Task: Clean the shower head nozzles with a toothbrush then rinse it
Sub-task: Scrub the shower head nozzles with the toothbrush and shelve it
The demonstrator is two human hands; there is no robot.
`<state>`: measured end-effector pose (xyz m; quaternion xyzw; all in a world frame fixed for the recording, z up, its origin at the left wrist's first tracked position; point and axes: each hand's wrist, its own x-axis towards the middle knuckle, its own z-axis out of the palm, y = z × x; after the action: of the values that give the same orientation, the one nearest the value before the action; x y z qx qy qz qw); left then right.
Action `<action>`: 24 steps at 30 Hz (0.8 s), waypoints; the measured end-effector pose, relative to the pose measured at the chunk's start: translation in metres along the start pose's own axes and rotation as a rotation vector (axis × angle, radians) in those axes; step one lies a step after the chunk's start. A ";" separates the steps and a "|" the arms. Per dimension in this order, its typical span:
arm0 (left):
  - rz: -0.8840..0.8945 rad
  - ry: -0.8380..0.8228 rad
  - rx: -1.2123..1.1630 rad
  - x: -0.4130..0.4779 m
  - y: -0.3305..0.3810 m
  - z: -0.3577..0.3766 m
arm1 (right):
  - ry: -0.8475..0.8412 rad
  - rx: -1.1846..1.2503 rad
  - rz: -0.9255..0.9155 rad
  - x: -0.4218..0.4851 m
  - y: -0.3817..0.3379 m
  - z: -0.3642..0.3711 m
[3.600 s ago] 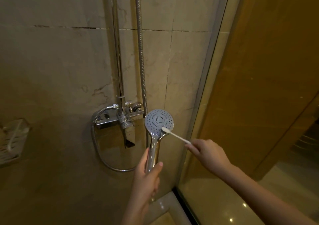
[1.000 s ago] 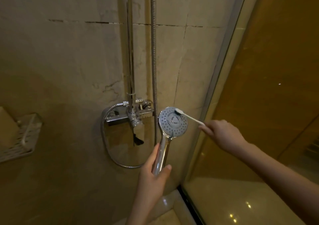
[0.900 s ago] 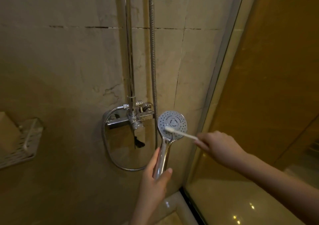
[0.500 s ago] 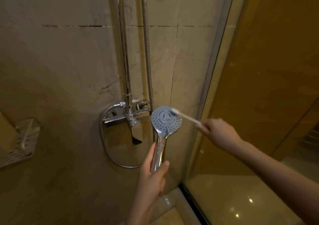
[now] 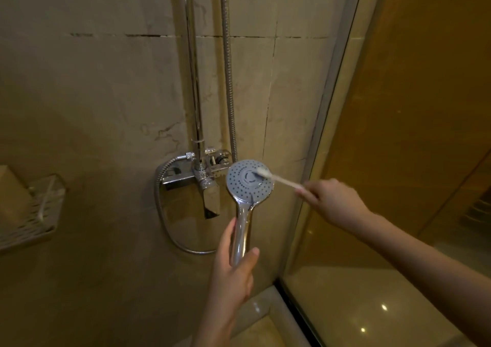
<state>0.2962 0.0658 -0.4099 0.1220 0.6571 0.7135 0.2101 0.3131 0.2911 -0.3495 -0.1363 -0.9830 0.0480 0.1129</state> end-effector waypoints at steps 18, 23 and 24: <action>0.181 0.022 0.226 0.004 -0.017 0.002 | -0.035 0.181 0.094 -0.002 -0.001 0.005; 0.163 0.014 0.157 0.002 -0.011 0.003 | -0.036 0.124 0.063 -0.002 -0.004 0.006; 0.148 0.010 0.141 0.001 -0.012 0.004 | -0.029 0.136 0.104 0.000 -0.002 0.004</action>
<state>0.2983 0.0706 -0.4211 0.1813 0.6959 0.6797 0.1444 0.3118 0.2890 -0.3534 -0.1784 -0.9707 0.1224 0.1048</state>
